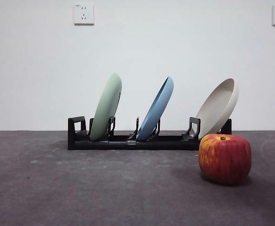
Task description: Take the green plate from the plate rack,put the plate on the table,take the apple from the table,put the apple in the plate
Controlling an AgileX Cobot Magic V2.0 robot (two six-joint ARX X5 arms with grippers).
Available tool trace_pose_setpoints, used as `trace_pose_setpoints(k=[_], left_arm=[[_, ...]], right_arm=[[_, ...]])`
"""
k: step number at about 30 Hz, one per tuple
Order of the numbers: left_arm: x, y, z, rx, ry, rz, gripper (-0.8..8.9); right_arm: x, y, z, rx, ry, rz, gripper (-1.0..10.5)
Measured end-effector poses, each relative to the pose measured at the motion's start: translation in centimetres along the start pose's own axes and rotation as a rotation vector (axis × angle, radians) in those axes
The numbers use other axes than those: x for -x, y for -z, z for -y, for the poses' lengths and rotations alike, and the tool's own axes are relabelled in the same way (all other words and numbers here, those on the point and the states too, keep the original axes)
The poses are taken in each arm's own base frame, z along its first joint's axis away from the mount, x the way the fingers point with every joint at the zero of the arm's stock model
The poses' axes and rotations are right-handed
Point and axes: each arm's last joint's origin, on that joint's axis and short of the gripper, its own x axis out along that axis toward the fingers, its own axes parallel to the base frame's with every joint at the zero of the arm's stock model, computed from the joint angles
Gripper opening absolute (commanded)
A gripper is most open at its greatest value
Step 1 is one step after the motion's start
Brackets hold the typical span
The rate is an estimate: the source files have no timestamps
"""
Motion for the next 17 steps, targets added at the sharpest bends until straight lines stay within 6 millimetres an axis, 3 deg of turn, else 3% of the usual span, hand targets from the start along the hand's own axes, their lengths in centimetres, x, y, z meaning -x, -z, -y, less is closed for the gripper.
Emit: trace_pose_setpoints(k=[9, 17], left_arm=[[1.5, -3.8, 1.5, 0.064, 0.125, 0.014, -0.08], [2.1, -7.7, 3.1, 0.077, 0.245, -0.116, -0.08]], right_arm=[[1.1, -4.4, -2.4, -0.033, -0.122, 0.029, -0.1], [1.2, -8.9, -4.8, 0.005, -0.200, -0.164, -0.1]])
